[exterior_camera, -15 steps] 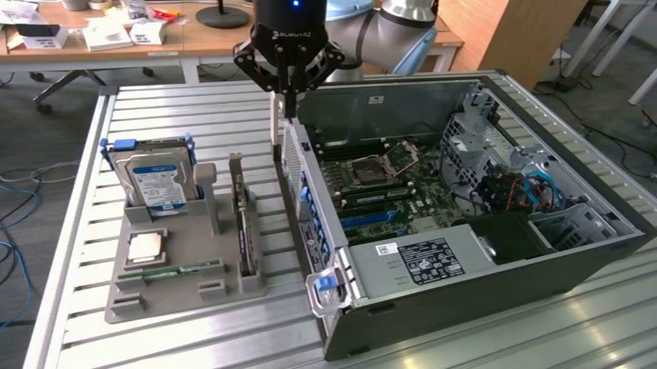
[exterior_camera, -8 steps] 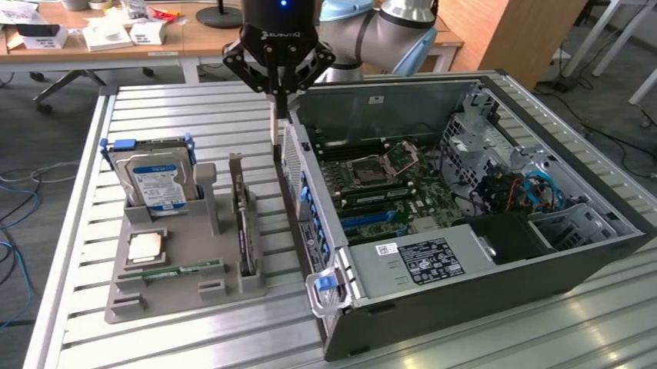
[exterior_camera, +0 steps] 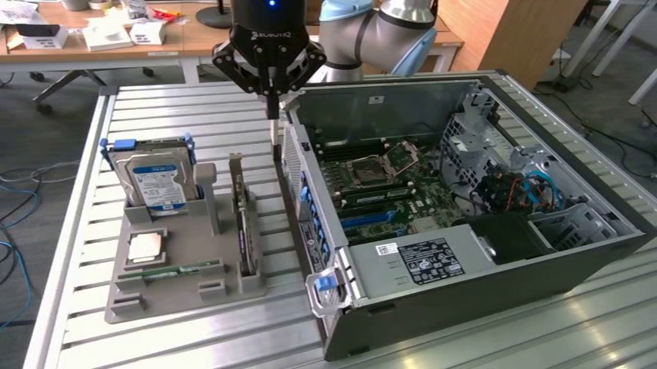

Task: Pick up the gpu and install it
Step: 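Reach for the gpu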

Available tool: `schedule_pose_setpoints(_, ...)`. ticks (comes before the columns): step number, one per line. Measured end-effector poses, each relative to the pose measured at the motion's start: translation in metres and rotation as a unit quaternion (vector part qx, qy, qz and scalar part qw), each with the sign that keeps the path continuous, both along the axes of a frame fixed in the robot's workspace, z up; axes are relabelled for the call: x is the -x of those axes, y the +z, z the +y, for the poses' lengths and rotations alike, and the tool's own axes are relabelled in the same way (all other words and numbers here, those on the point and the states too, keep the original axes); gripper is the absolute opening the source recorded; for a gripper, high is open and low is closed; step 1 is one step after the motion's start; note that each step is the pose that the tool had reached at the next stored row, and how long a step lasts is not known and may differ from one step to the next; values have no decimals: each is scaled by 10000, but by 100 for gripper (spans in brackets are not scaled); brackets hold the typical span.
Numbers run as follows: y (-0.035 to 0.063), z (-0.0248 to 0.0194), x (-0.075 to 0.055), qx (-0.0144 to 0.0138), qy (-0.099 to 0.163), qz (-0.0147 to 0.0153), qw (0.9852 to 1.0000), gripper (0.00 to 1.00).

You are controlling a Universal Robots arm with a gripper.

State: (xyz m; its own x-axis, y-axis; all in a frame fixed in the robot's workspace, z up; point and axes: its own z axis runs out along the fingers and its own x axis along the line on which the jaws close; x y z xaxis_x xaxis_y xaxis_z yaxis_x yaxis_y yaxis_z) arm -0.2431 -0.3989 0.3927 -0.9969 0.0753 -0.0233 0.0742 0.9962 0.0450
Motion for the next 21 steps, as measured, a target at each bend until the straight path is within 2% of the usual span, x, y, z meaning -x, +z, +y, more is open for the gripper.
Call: schedule_pose_setpoints(21,-3,0,337,0,-1,0,10000,11)
